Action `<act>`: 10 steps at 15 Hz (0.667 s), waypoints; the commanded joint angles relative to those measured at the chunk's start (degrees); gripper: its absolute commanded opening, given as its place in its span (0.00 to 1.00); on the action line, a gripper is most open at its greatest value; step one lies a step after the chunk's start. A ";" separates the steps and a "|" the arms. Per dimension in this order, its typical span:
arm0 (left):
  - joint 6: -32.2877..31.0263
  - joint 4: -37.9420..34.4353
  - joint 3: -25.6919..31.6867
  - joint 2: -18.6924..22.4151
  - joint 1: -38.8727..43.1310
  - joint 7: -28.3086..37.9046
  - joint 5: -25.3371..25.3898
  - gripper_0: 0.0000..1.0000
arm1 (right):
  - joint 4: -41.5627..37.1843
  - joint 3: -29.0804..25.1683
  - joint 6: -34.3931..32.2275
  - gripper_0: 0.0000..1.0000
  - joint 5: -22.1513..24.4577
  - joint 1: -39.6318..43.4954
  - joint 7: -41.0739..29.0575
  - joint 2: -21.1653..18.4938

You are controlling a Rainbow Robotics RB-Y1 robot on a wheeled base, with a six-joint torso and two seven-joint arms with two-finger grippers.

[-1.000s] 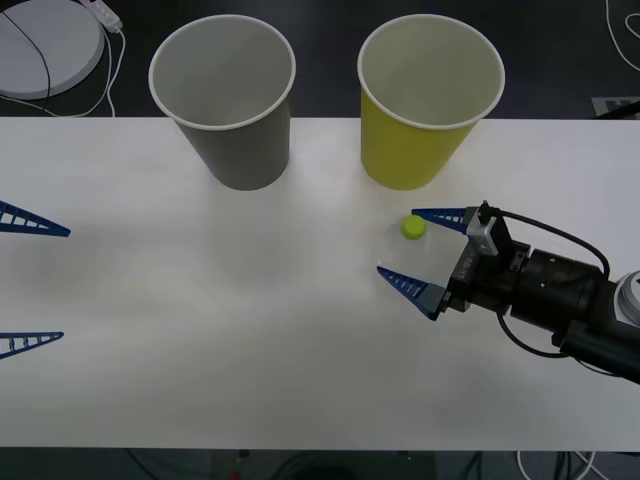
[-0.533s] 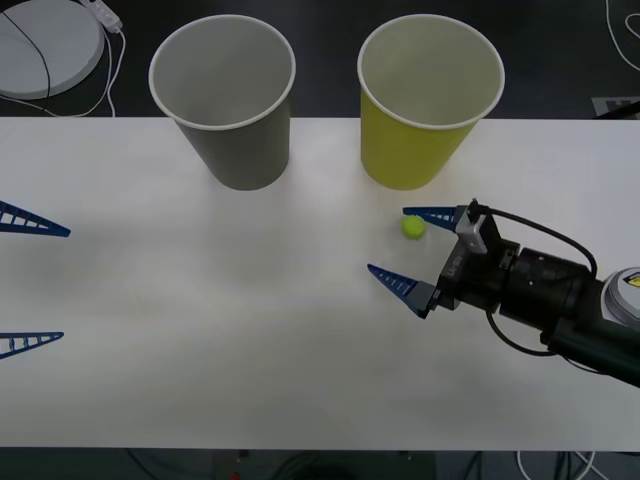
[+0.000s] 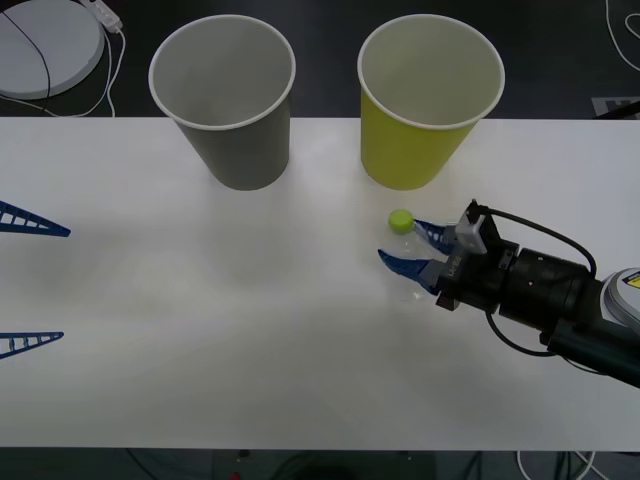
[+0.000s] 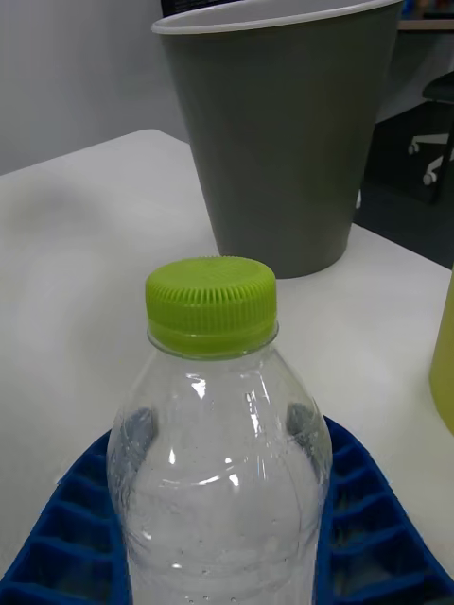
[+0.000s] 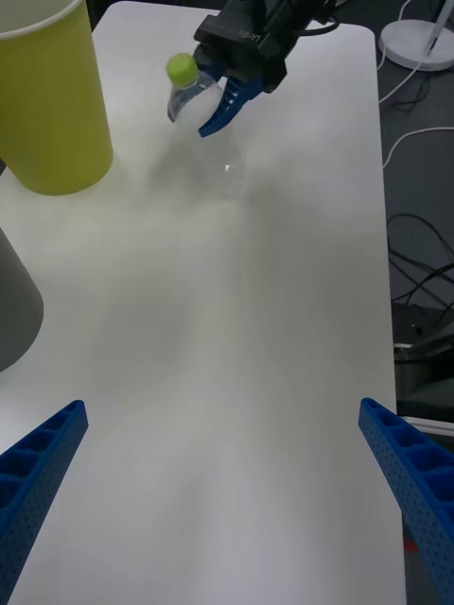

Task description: Put the can into the green bin and the plastic bottle into the gray bin

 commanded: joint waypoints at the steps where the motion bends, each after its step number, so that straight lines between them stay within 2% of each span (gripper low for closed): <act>1: 0.00 0.00 0.00 0.00 0.00 0.00 0.00 1.00 | -0.01 0.00 -0.13 0.00 0.00 0.01 -0.02 0.00; 5: 0.00 0.00 0.00 0.00 0.00 0.00 0.00 1.00 | -0.01 -0.09 -0.48 0.00 -0.70 0.01 -0.20 -0.35; 10: 0.00 0.00 0.00 0.00 0.00 0.00 0.00 1.00 | -0.19 -0.09 -1.01 0.00 -3.69 0.01 0.06 -1.67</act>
